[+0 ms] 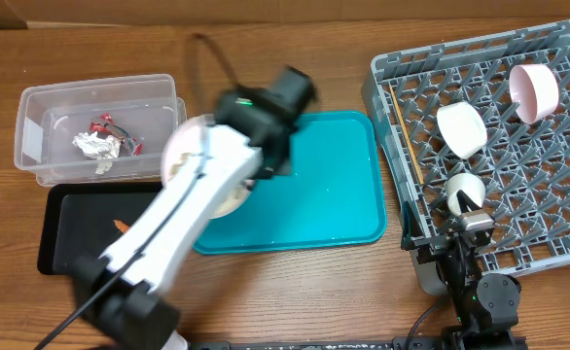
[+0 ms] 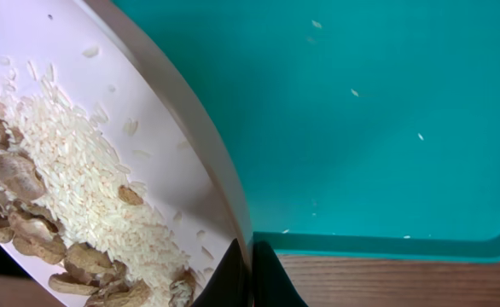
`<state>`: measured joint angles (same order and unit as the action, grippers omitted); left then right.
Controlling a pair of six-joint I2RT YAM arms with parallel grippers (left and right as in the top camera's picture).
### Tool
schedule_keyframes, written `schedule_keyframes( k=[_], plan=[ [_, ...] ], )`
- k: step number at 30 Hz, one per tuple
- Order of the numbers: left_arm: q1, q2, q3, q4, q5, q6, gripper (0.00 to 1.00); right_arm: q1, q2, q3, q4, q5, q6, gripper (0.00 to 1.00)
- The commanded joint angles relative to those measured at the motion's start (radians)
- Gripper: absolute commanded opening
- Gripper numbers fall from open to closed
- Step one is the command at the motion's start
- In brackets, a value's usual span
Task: Sort waste into correct bins and load items into the dishwasher
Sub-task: 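Tip the plate over the black tray to dump the peanut shells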
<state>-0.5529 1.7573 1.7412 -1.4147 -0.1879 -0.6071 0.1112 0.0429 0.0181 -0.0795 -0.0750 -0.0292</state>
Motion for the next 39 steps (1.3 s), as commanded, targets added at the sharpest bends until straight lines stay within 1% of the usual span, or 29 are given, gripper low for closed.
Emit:
schedule_keyframes(
  k=[1,4,7,11,16,18,19,21,23,24,25,30,32,34,36,39],
  plan=[
    [0.15,-0.056,0.012,-0.051,0.067,-0.031,0.04,-0.007,-0.011,-0.01,0.005,-0.006,0.004,1.0],
    [0.29,-0.071,-0.002,-0.082,0.103,0.024,0.04,-0.007,-0.011,-0.01,0.005,-0.006,0.003,1.0],
    [0.422,-0.077,-0.047,-0.064,0.204,0.106,0.05,-0.007,-0.011,-0.01,0.005,-0.006,0.004,1.0],
    [0.587,-0.108,-0.185,0.056,0.401,0.25,0.05,-0.007,-0.011,-0.01,0.005,-0.006,0.004,1.0],
    [0.761,-0.191,-0.362,0.235,0.571,0.368,0.04,-0.007,-0.011,-0.01,0.005,-0.006,0.004,1.0],
    [0.831,-0.234,-0.42,0.285,0.679,0.439,0.04,-0.007,-0.011,-0.01,0.005,-0.006,0.003,1.0],
    [0.89,-0.273,-0.469,0.314,0.78,0.484,0.05,-0.007,-0.011,-0.01,0.005,-0.006,0.004,1.0],
    [0.949,-0.315,-0.52,0.331,0.898,0.542,0.04,-0.007,-0.011,-0.01,0.005,-0.006,0.003,1.0],
    [1.007,-0.35,-0.564,0.331,0.996,0.601,0.04,-0.007,-0.011,-0.01,0.005,-0.006,0.004,1.0],
    [1.08,-0.391,-0.612,0.325,1.098,0.674,0.04,-0.007,-0.011,-0.01,0.005,-0.006,0.004,1.0],
    [1.121,-0.412,-0.636,0.318,1.139,0.704,0.04,-0.007,-0.011,-0.01,0.005,-0.006,0.004,1.0],
    [1.308,-0.493,-0.722,0.251,1.28,0.829,0.04,-0.007,-0.011,-0.01,0.005,-0.006,0.004,1.0],
    [1.384,-0.518,-0.745,0.196,1.345,0.906,0.04,-0.007,-0.011,-0.01,0.005,-0.006,0.004,1.0],
    [1.444,-0.532,-0.756,0.152,1.399,0.961,0.04,-0.007,-0.011,-0.01,0.005,-0.006,0.004,1.0],
    [1.488,-0.536,-0.757,0.1,1.462,1.041,0.04,-0.007,-0.011,-0.01,0.005,-0.006,0.004,1.0],
    [1.51,-0.536,-0.757,0.051,1.541,1.141,0.04,-0.007,-0.011,-0.01,0.005,-0.006,0.004,1.0]
  ],
)
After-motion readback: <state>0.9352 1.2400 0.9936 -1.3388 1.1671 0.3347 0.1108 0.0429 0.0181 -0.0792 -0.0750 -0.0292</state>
